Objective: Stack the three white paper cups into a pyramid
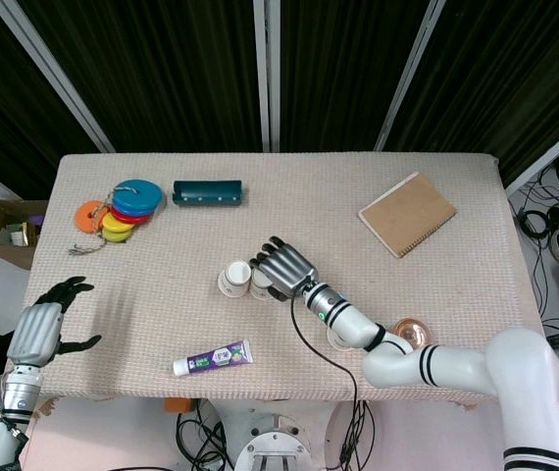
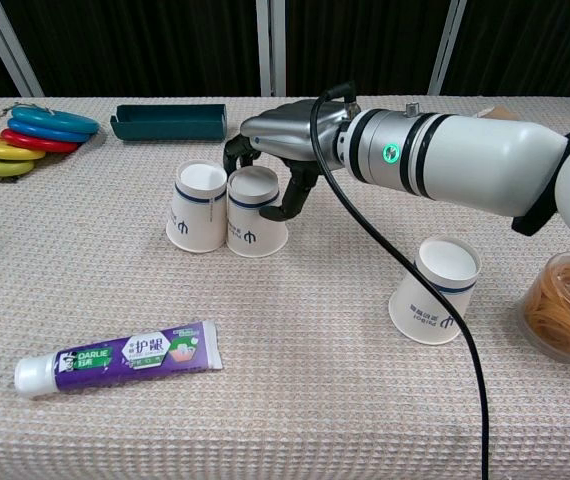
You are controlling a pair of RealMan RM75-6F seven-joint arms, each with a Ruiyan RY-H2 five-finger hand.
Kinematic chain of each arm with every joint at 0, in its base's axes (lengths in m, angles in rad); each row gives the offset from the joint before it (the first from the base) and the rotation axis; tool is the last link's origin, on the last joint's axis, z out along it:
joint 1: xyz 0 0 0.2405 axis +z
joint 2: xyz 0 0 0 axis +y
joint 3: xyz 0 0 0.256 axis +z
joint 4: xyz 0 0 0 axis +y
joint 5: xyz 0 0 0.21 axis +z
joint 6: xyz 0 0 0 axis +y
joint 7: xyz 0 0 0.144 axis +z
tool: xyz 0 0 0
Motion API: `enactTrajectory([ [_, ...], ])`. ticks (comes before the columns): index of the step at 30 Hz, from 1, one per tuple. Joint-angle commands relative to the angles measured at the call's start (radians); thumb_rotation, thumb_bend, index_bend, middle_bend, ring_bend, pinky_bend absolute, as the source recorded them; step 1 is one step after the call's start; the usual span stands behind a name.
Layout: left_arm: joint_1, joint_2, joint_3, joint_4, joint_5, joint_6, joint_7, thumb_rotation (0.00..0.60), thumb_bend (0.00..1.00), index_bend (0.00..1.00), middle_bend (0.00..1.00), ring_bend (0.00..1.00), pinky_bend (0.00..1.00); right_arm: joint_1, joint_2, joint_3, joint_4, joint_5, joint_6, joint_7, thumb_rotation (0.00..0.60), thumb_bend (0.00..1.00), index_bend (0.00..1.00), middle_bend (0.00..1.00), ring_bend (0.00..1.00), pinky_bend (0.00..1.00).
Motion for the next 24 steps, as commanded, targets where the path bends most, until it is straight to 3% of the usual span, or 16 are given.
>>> enactTrajectory([
  [1,0.001,0.000,-0.001,0.001,0.002,-0.001,0.001,0.600,0.05,0.25,0.15,0.16,0.27,0.001,-0.001,-0.002,0.000,-0.004,0.002,0.001,0.600,0.36,0.29,0.31,0.16,0.17],
  [7,0.004,-0.003,-0.005,0.001,0.006,0.001,0.002,0.600,0.05,0.25,0.15,0.16,0.27,-0.003,0.019,-0.015,-0.022,0.009,0.001,-0.018,0.600,0.36,0.13,0.22,0.12,0.14],
  [16,0.003,-0.001,-0.011,-0.012,0.014,0.000,0.016,0.600,0.05,0.25,0.15,0.16,0.27,-0.035,0.092,-0.037,-0.123,0.011,0.048,-0.044,0.600,0.36,0.02,0.13,0.08,0.11],
  [19,0.004,0.002,-0.014,-0.015,0.016,0.003,0.018,0.600,0.05,0.25,0.15,0.16,0.27,-0.083,0.179,-0.051,-0.238,-0.026,0.114,-0.036,0.600,0.36,0.01,0.13,0.07,0.09],
  [24,0.003,0.006,-0.019,-0.018,0.017,0.004,0.020,0.600,0.05,0.25,0.15,0.16,0.27,-0.203,0.397,-0.125,-0.474,-0.147,0.226,0.010,0.600,0.34,0.04,0.17,0.07,0.09],
])
